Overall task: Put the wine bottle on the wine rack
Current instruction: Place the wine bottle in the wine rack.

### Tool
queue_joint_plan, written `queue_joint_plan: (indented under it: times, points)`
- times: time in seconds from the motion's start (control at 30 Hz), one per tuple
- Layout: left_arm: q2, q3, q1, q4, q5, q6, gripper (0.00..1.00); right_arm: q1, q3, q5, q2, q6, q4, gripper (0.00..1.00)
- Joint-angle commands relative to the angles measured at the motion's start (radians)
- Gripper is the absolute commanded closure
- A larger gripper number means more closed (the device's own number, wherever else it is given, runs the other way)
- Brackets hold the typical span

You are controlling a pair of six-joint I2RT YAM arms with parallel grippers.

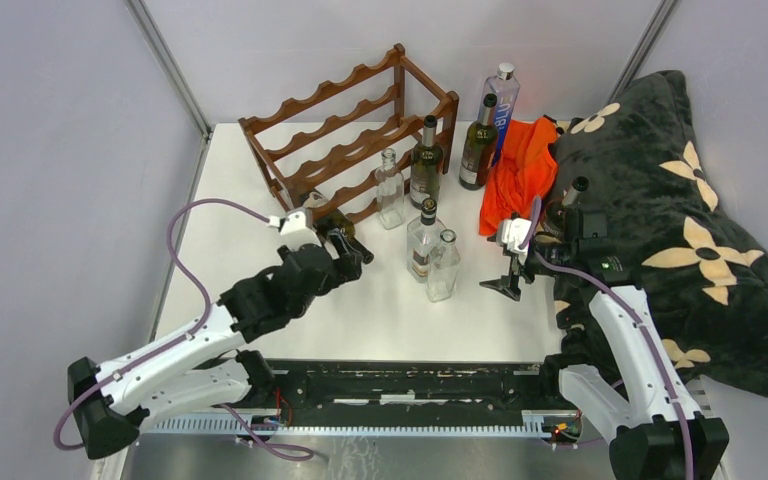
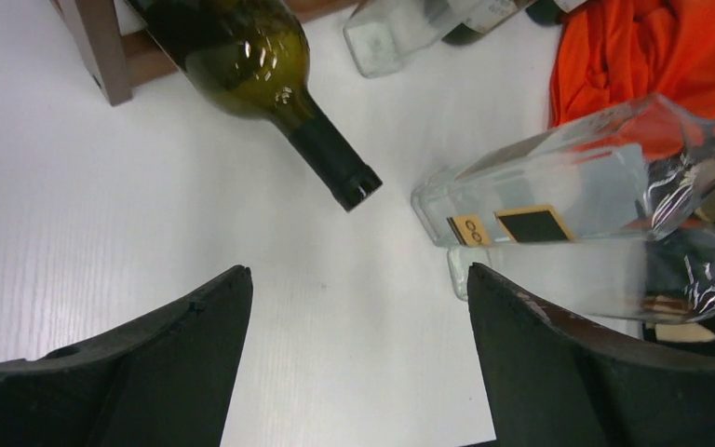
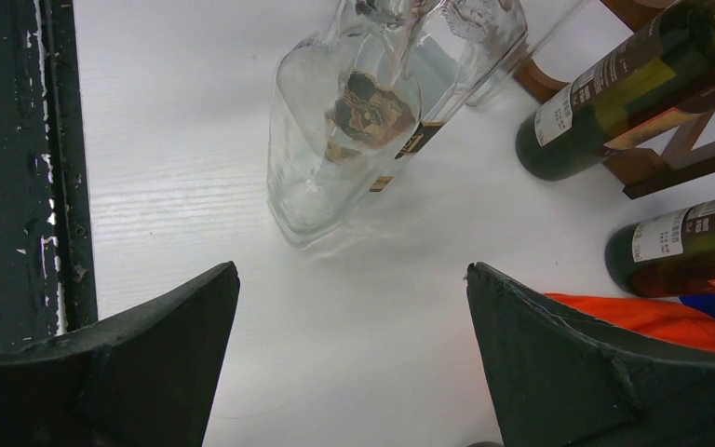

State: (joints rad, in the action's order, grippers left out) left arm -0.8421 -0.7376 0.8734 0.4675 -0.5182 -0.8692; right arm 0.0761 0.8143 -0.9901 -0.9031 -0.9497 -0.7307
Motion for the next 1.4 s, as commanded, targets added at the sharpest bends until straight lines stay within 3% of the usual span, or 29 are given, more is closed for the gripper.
queue_joint_plan:
  times: [0.0, 0.13, 0.27, 0.37, 0.7, 0.93, 1.37]
  points:
    - [-0.063, -0.077, 0.180, 0.100, -0.363, -0.217, 0.10, -0.005, -0.011, -0.005, 0.020, 0.014, 0.048, 0.02]
    - [-0.203, -0.179, 0.260, 0.291, -0.538, -0.384, 0.09, -0.013, -0.028, -0.021, 0.020, 0.036, 0.076, 0.02]
    - [-0.386, -0.283, 0.263, 0.572, -0.586, -0.706, 0.13, -0.059, -0.022, -0.063, 0.018, 0.043, 0.087, 0.02]
    - [-0.450, -0.316, 0.269, 0.612, -0.595, -0.781, 0.14, -0.071, -0.041, -0.078, 0.029, 0.048, 0.099, 0.02]
    - [-0.439, -0.272, 0.253, 0.308, -0.568, -0.611, 0.16, -0.113, -0.076, -0.105, 0.042, 0.063, 0.127, 0.02]
    - [-0.495, -0.221, 0.095, 0.049, -0.422, -0.443, 0.18, -0.116, -0.081, -0.109, 0.049, 0.066, 0.126, 0.02]
    - [-0.723, -0.286, 0.031, -0.020, -0.444, -0.336, 0.19, -0.118, -0.079, -0.111, 0.044, 0.062, 0.116, 0.02]
